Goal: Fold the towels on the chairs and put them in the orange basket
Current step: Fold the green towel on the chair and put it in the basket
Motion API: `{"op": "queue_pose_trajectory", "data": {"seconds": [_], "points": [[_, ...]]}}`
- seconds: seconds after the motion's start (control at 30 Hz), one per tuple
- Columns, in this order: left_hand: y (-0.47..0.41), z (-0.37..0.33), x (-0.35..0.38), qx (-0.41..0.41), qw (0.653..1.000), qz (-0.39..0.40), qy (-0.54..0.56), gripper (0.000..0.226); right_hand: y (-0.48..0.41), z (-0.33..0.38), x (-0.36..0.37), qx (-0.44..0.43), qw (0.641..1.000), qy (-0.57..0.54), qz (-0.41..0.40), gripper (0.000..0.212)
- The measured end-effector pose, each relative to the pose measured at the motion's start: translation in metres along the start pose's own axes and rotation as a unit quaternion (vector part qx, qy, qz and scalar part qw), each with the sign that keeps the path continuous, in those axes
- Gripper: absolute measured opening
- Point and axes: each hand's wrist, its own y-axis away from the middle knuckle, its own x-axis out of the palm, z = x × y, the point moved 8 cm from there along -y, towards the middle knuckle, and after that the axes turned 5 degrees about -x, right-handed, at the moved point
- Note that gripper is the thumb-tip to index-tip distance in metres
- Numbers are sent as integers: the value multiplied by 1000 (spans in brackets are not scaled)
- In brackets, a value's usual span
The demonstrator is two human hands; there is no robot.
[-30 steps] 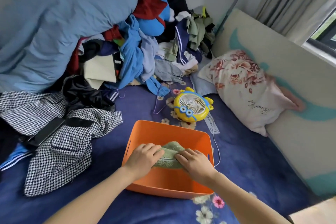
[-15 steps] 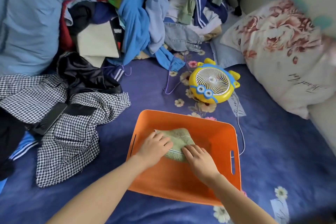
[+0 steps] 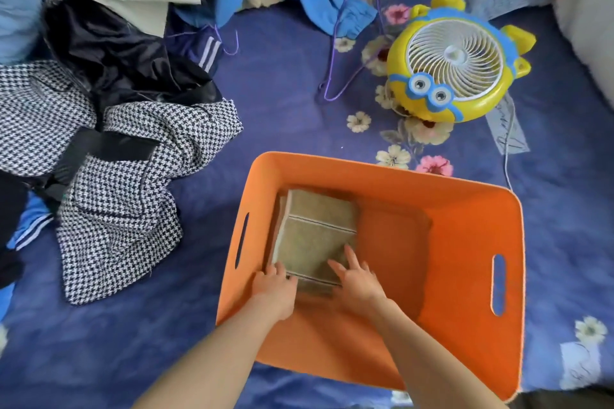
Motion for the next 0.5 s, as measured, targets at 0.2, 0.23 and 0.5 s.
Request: {"op": "queue_pose_trajectory", "data": {"seconds": [0.2,0.23,0.5], "points": [[5,3,14,-5,988,106,108,65,-6,17,12,-44,997,44,43,57],[7,4,15,-6,987,115,116,65,-6,18,15,-45,997,48,51,56],[38,-2,-18,30,985,18,172,50,45,10,-28,-16,999,31,-38,53]]}}
